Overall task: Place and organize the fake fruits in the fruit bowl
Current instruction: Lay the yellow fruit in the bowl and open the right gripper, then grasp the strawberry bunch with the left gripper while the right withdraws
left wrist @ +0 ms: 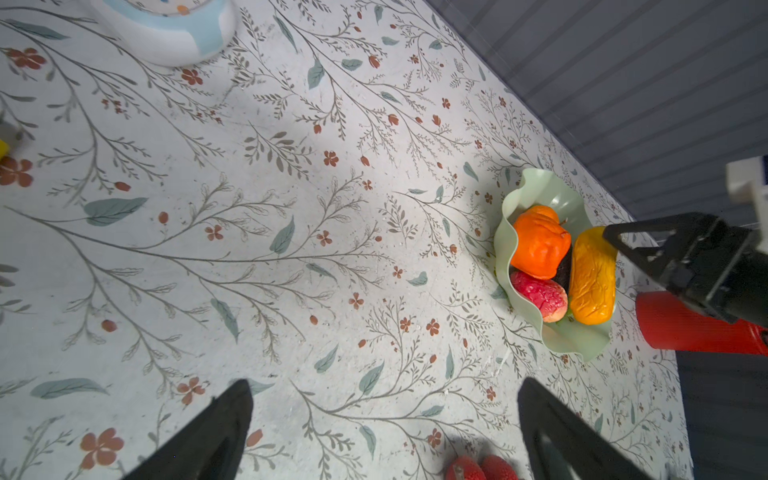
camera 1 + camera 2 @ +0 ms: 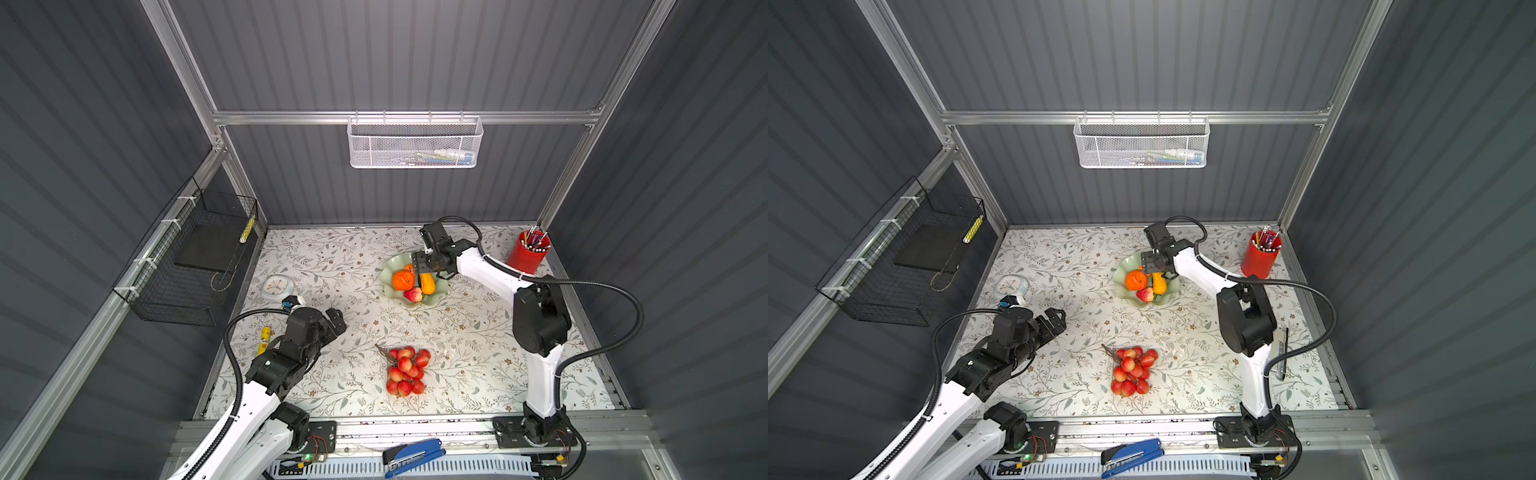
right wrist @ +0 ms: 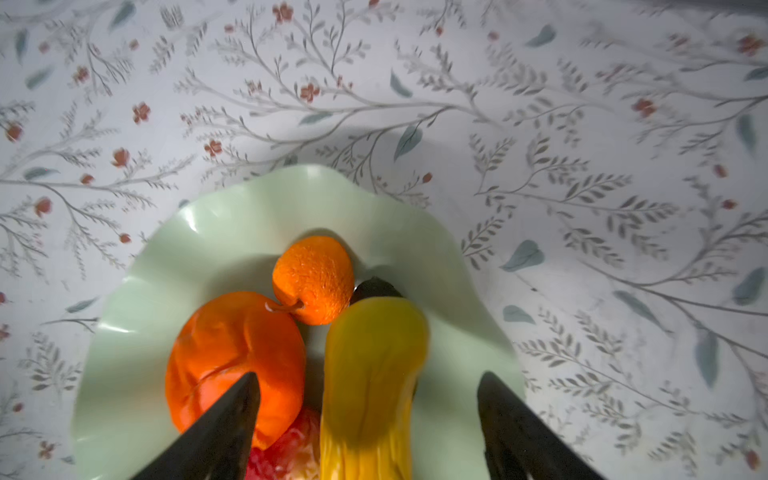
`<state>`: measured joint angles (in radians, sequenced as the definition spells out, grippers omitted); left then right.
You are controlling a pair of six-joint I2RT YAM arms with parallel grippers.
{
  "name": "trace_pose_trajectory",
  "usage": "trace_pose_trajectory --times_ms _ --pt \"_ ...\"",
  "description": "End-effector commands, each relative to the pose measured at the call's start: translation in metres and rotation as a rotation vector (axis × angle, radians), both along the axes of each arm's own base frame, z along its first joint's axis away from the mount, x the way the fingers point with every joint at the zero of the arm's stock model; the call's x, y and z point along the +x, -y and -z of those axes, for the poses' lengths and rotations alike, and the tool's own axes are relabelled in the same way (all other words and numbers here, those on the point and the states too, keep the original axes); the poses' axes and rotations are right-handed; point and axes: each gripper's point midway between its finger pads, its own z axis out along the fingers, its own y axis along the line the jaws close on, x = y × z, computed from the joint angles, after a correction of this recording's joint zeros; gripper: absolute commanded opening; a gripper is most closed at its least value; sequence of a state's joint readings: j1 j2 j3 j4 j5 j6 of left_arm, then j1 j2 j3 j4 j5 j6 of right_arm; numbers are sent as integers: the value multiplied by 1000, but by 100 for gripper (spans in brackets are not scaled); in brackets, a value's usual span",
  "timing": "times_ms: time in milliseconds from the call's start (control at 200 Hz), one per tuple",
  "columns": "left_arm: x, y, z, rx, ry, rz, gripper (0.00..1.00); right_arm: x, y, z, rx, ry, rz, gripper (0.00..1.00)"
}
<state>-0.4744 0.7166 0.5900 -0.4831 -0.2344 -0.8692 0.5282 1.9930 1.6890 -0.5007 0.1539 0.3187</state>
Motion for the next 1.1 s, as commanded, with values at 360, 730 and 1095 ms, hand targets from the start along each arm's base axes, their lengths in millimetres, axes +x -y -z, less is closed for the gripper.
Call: trace_pose_trajectory --times_ms 360,730,1095 --pt "3 97 58 -330 -153 276 91 -80 92 -98 249 288 229 99" --pt "-23 126 81 -308 -224 298 85 -95 102 -74 232 238 263 99" --pt "-38 144 95 -279 -300 357 73 -98 102 -74 256 231 267 99"
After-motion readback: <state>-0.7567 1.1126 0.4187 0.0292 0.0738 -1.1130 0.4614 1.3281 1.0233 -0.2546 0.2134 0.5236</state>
